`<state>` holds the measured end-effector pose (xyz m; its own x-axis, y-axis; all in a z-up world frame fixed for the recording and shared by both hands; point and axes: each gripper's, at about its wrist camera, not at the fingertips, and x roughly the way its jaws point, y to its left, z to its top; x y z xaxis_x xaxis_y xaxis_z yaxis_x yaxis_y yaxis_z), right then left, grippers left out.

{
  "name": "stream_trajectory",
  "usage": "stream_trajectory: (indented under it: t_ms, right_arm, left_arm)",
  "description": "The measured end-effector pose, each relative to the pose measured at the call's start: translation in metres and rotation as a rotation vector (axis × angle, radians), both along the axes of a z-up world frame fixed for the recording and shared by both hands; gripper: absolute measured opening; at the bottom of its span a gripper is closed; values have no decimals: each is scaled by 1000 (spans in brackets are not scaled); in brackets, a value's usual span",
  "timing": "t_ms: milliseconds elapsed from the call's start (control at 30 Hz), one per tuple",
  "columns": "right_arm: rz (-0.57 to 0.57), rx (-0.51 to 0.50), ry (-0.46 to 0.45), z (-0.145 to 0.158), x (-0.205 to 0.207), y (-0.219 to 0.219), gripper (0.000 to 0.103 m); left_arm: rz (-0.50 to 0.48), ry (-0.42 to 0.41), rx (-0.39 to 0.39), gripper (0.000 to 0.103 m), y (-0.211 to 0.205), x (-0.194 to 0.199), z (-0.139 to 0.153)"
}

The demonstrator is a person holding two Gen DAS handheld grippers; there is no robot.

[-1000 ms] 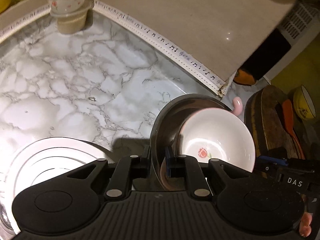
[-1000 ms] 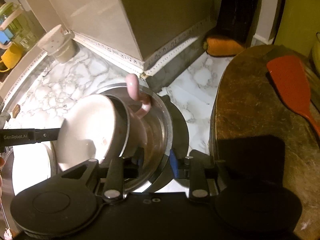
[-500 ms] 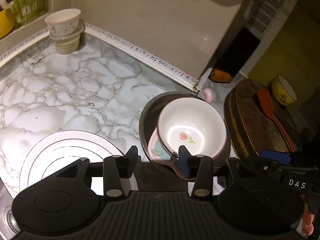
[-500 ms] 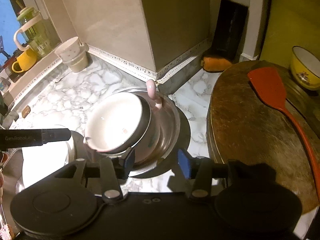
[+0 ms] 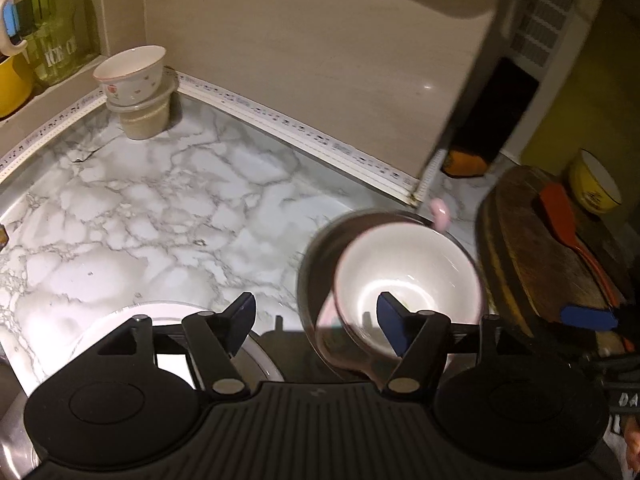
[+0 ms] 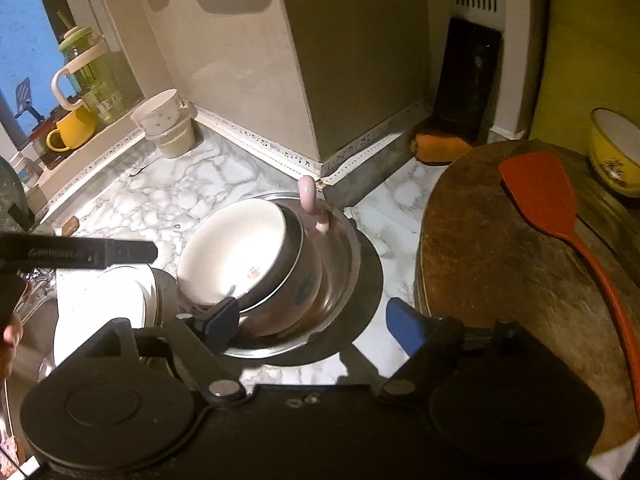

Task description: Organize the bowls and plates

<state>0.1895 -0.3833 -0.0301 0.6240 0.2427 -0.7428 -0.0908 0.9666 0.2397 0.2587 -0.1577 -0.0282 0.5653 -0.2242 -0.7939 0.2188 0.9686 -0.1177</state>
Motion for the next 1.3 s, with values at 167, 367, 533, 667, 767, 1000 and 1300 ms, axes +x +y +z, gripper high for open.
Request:
stream_trajectory:
  t_ms: [167, 367, 533, 667, 767, 1000, 1300]
  right_arm:
    - [36, 30, 10, -13, 12, -8, 91]
    - [30, 46, 32, -22, 18, -11, 94]
    - [-50, 107, 67, -29, 22, -18, 94]
    - [-91, 126, 106, -37, 28, -21, 89]
    - [-123, 153, 138, -45, 32, -26, 82]
    - [-152, 181, 178, -59, 43, -28, 69]
    - [-130, 161, 211, -70, 61, -25, 48]
  left_arm:
    - [37, -14, 15, 79, 2, 20, -7]
    - [-20, 42, 32, 79, 11, 59, -22]
    - [-75, 100, 9, 79, 19, 85, -42]
    - [-109, 119, 5, 79, 16, 93, -54]
    - [-106, 142, 26, 79, 16, 101, -65]
    - [-112, 166, -57, 70, 21, 108, -75]
    - [-104, 253, -130, 39, 14, 111, -82]
